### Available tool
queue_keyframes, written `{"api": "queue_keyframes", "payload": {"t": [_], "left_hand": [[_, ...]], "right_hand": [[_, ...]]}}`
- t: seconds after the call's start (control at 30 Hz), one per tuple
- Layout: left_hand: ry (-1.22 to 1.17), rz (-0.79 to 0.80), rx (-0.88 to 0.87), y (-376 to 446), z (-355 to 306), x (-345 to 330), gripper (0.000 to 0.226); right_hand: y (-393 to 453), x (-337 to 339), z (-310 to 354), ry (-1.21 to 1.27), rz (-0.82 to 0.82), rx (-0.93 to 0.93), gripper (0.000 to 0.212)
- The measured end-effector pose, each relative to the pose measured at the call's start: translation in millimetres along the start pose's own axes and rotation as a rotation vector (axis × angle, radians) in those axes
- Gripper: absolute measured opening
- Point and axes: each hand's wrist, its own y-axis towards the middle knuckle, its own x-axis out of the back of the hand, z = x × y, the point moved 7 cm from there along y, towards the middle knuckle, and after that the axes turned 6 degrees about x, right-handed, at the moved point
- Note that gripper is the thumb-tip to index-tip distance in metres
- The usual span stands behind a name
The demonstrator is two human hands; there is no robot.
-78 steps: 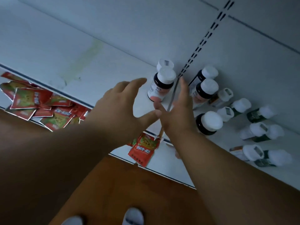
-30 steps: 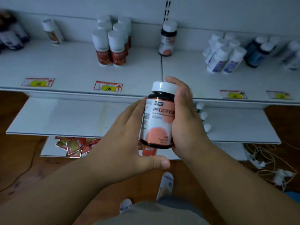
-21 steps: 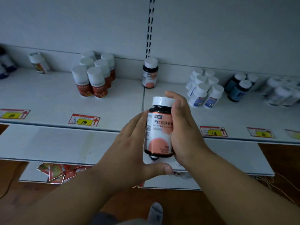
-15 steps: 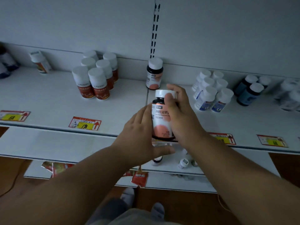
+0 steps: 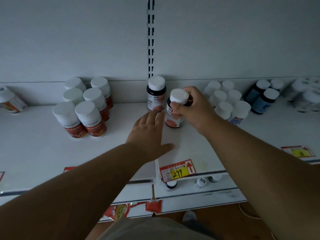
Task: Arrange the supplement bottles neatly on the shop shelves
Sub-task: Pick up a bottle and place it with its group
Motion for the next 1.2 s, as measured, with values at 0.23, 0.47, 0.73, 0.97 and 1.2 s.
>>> {"api": "queue_keyframes", "payload": {"t": [0.23,0.47,0.73,0.97,1.2], "left_hand": [[0.045,-0.262,-0.015,31.8,5.2,39.4,0.092],[0.053,-0.212,0.067,55.4,10.0,39.8,0.101],[0.050,-0.203,0.086,60.1,18.1,56.3,0.097],[0.018,-0.293,0.046,52.3,23.2,71.3,0.092],[-0.059,-0.246,0.009,-16.9,-10.4,47.2,0.089]], "right_hand": [[38.5,3.3,3.3,-0.112,0.002,0.116,0.053],[66.2,10.9,11.0,-0.366,0.009,0.163,0.047],[80.1,4.6,27.7,-0.533,0.024,0.152,0.054],[27.7,3.8,39.0,-0.575,-0.052,0.201,0.065],[-47.7,12.4,49.6,-0.477,-0.051,0.256,0.057]]}}
